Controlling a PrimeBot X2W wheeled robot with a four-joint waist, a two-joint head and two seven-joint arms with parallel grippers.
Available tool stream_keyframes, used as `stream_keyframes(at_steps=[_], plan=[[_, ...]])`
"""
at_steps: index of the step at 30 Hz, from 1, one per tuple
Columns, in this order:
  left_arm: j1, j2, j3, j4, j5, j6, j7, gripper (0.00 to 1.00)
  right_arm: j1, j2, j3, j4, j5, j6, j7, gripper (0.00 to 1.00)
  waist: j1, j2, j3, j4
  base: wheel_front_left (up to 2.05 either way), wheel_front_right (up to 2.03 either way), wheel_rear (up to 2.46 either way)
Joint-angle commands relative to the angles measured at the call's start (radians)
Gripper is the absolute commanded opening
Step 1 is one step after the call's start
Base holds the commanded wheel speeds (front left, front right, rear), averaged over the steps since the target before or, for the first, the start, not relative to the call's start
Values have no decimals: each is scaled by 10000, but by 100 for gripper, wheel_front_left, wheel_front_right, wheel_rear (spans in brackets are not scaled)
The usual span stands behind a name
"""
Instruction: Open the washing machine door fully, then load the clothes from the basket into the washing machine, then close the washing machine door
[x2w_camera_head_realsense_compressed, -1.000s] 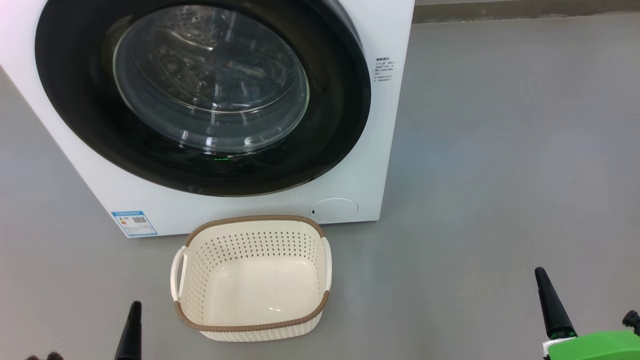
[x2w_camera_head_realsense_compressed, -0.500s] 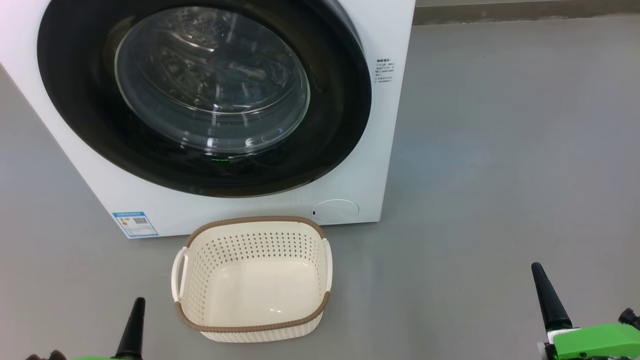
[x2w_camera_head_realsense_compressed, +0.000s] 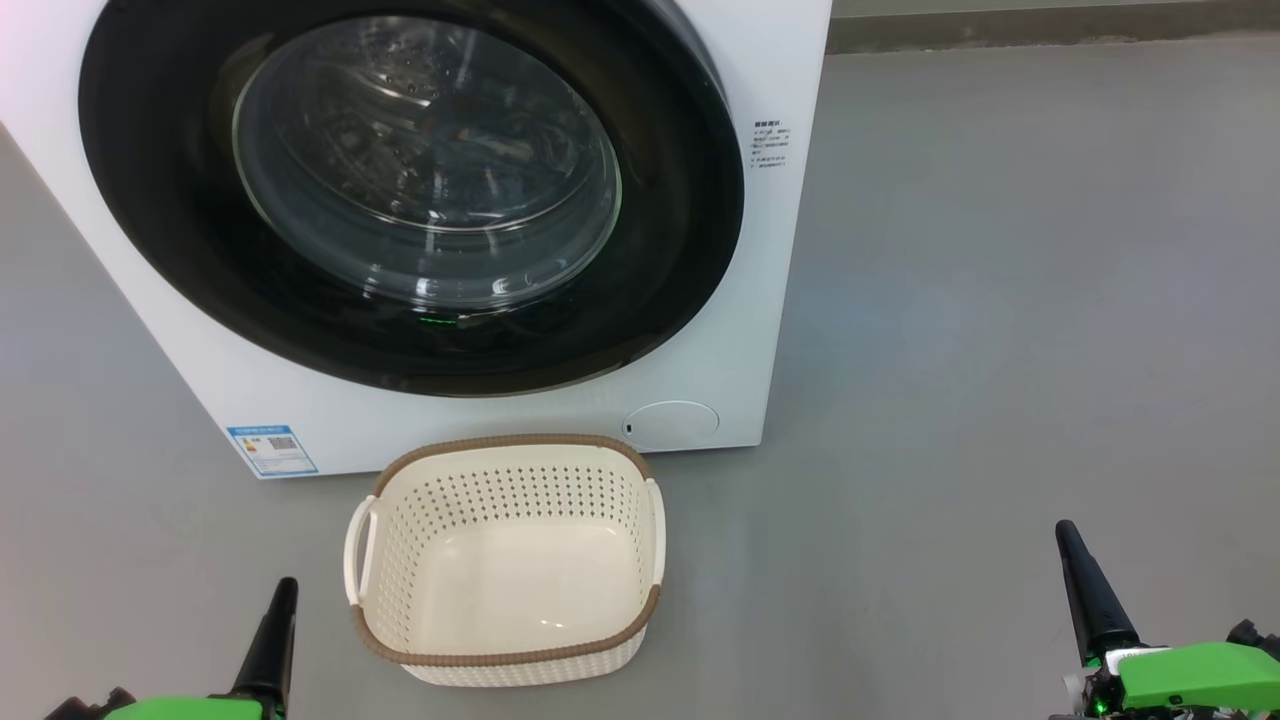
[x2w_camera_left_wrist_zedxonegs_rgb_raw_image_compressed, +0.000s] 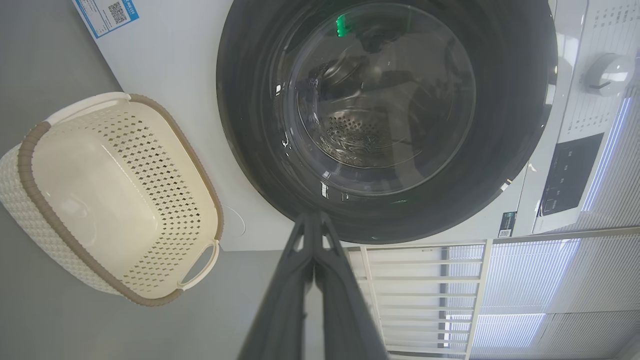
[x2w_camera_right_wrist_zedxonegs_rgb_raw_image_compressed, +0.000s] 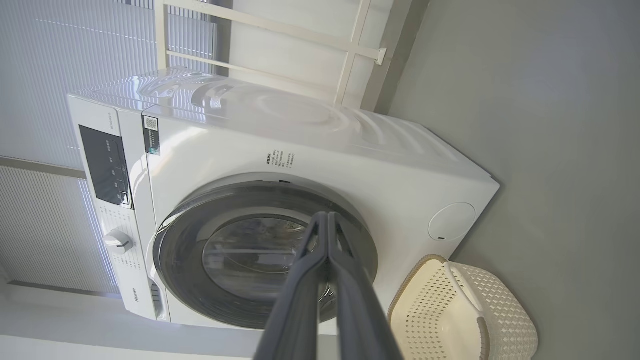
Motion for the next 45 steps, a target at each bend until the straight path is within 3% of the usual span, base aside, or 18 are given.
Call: stream_keyframes(at_steps=[1,15,45], plan=[[-464,219,308,-150,-203,-26,79,0,-500,-26,173,-189,266,-5,100,0,0,0,-2,1,0,0,0],[-771,239,376,104,-1620,-29,503,0,-780,106,146,116,1845,-11,528,0,0,0,-41,17,0,0,0],[-780,169,476,110,-1543,-29,585,0,-789,175,50,124,1772,-11,607,0,0,0,-42,17,0,0,0]])
